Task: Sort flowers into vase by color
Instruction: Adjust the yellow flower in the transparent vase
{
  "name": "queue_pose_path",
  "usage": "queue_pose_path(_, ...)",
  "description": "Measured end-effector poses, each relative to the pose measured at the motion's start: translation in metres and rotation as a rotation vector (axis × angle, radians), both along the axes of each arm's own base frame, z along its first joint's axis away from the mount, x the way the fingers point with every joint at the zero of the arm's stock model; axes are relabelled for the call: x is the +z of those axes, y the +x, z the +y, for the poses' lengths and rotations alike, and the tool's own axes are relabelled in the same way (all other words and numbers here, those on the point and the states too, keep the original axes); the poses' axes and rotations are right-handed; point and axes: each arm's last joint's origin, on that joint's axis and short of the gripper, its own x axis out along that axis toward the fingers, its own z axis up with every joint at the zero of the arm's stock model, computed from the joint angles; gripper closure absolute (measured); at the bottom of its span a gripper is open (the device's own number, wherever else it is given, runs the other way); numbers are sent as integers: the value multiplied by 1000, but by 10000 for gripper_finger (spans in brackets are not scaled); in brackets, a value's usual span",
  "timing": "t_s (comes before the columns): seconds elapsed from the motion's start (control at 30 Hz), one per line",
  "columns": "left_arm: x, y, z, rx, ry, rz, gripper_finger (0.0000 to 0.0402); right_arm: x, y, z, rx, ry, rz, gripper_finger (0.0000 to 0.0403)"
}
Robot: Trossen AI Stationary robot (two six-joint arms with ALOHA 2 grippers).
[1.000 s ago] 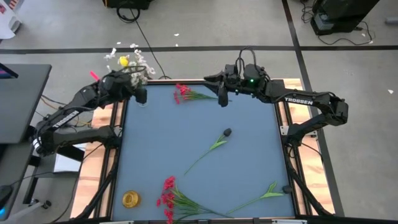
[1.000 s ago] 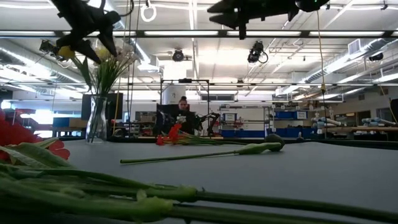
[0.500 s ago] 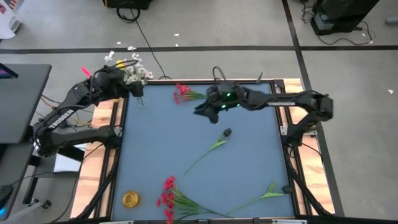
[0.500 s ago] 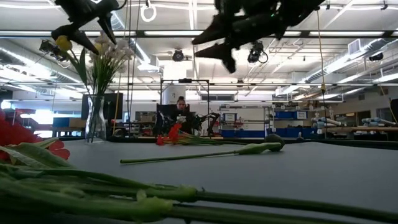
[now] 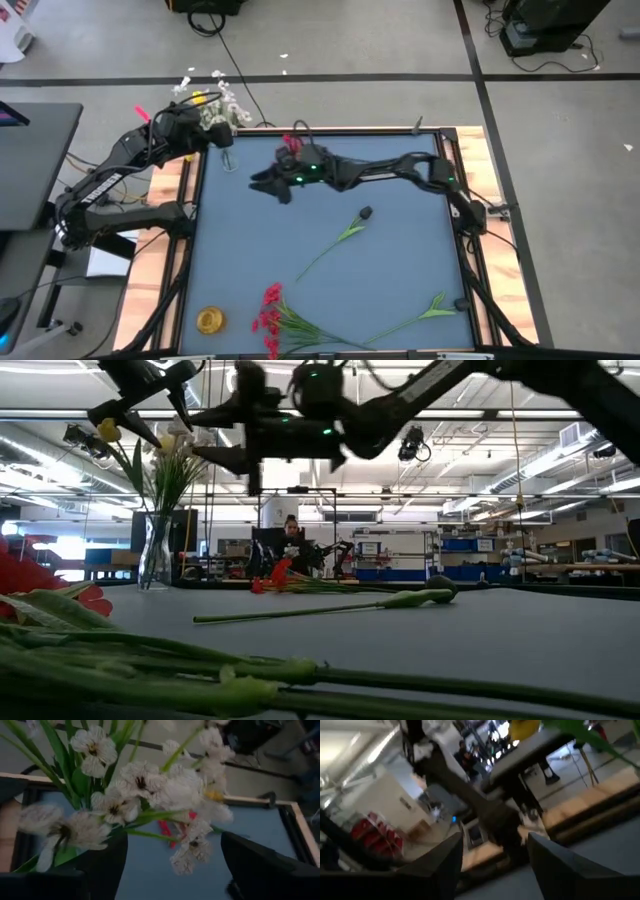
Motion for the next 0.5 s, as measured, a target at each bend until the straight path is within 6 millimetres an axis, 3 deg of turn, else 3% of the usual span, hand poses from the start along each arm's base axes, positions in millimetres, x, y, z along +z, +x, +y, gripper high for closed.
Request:
queue_pose_path(0.27,1,-2,2,169,-8,-69,63,-9,55,-14,-59,150,-191,167)
queue_pose_path(0.5,-2,1,7,254,5,-56,63,-36,85,-21,-84,272,-266,177)
